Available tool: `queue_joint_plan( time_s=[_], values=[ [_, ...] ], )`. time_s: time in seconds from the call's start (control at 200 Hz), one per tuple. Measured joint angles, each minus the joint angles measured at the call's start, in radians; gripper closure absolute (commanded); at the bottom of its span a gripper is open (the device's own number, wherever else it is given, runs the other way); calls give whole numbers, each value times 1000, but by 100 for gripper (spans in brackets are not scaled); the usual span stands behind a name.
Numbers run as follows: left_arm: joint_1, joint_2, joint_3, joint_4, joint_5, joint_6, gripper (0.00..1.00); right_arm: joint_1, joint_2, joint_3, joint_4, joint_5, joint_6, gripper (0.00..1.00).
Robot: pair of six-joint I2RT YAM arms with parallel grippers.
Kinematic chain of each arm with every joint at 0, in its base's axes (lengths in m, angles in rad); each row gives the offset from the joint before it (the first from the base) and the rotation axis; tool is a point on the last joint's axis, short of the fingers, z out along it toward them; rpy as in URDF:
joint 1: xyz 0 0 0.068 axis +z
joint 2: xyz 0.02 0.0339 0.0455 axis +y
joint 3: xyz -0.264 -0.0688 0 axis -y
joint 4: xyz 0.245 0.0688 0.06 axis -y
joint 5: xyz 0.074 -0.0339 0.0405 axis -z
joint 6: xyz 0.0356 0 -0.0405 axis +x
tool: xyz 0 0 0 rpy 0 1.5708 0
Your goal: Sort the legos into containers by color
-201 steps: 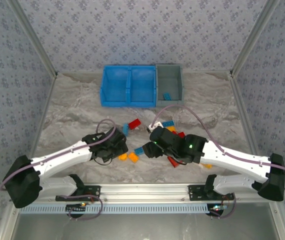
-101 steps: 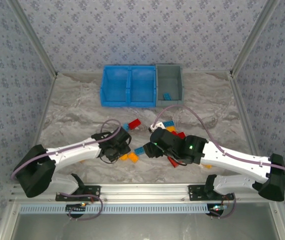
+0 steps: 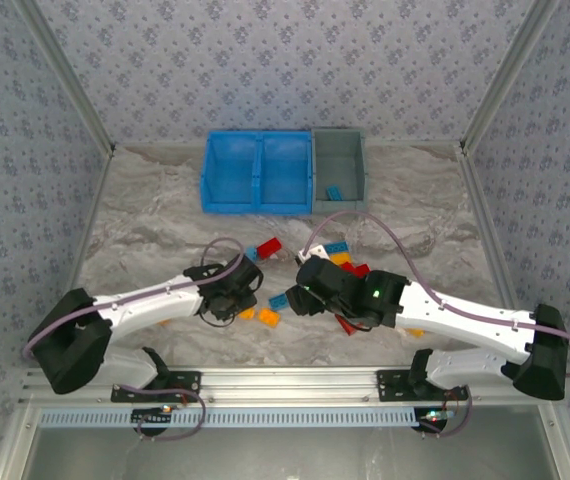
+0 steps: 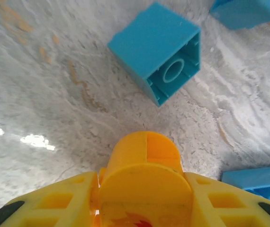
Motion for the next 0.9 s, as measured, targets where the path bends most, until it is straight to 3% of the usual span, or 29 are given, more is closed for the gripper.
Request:
queue_joint_plan(
  time_s=[0.13,0.335,0.58,0.899],
  values=[
    [46,-64,121,-89,-52,92,64,-1,0,0,58,3,-10,35],
    [313,4,404,-114,-39,351,65,-8,11,0,296,36,-85,32],
    [489,399,802,-57,17,616,66,-19,106,2,533,106,-179,32],
    [582,914,1282,-89,144,739,62,-19,131,4,583,142,-188,32]
  ],
)
